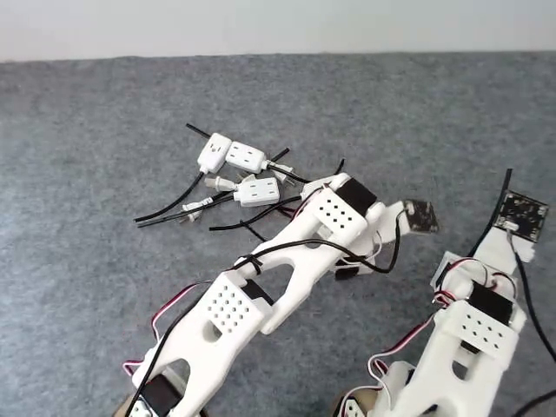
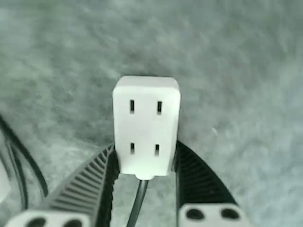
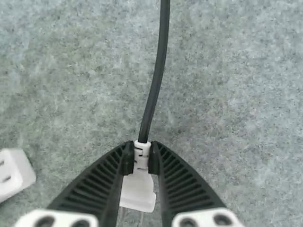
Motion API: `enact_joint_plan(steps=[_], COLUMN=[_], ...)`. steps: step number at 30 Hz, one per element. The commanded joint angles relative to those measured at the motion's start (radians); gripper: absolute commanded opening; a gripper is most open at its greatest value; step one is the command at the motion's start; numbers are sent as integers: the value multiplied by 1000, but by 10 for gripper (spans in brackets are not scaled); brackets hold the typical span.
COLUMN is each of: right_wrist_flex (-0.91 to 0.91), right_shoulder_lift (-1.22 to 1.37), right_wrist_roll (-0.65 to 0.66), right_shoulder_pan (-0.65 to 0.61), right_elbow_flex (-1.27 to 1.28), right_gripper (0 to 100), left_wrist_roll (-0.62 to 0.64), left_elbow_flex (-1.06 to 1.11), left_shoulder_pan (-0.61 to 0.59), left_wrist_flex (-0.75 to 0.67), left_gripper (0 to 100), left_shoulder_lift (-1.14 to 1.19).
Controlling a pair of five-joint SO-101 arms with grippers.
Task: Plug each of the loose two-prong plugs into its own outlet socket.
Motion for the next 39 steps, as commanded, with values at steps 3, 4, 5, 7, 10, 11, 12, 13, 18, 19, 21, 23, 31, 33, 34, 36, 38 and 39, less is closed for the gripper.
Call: enact_joint_plan(steps=[3,4,5,7,10,11,12,13,18,19,21,23,31,33,34,36,38,39], right_wrist_flex=[-25,-27,-27,-27,-27,-27,-27,-27,-27,-27,-27,-27,-27,-27,-27,-27,-27,-27], right_shoulder_lift=[-25,-25,-25,-25,-25,-25,-25,-25,-25,-25,-25,-25,-25,-25,-25,-25,-25,-25], right_wrist_roll=[14,14,14,14,14,14,14,14,14,14,14,14,14,14,14,14,14,14], right_shoulder_pan=[-12,-12,-12,-12,-12,-12,-12,-12,-12,-12,-12,-12,-12,-12,-12,-12,-12,-12], right_elbow_flex=[2,6,6,6,6,6,6,6,6,6,6,6,6,6,6,8,8,8], right_gripper=[9,9,9,9,9,9,9,9,9,9,9,9,9,9,9,9,9,9], left_wrist_roll=[-245,-275,-293,-296,-284,-262,-235,-204,-71,-71,-81,-195,-422,-460,-489,-542,-563,-563], left_elbow_flex=[159,209,254,341,516,587,668,750,1185,1274,1442,1598,1877,1894,1897,1896,1890,1882], left_shoulder_pan=[-32,-34,-35,-38,-40,-40,-38,-35,-28,-25,-25,-25,-25,-25,-26,-29,-29,-29], left_wrist_flex=[51,51,48,32,-26,-63,-109,-160,-416,-453,-511,-537,-522,-522,-523,-522,-525,-525], left_gripper=[13,13,13,13,13,13,13,13,13,13,13,13,13,13,13,13,14,24], left_shoulder_lift=[-137,-176,-219,-321,-483,-539,-595,-652,-934,-994,-1111,-1232,-1585,-1596,-1596,-1596,-1597,-1597])
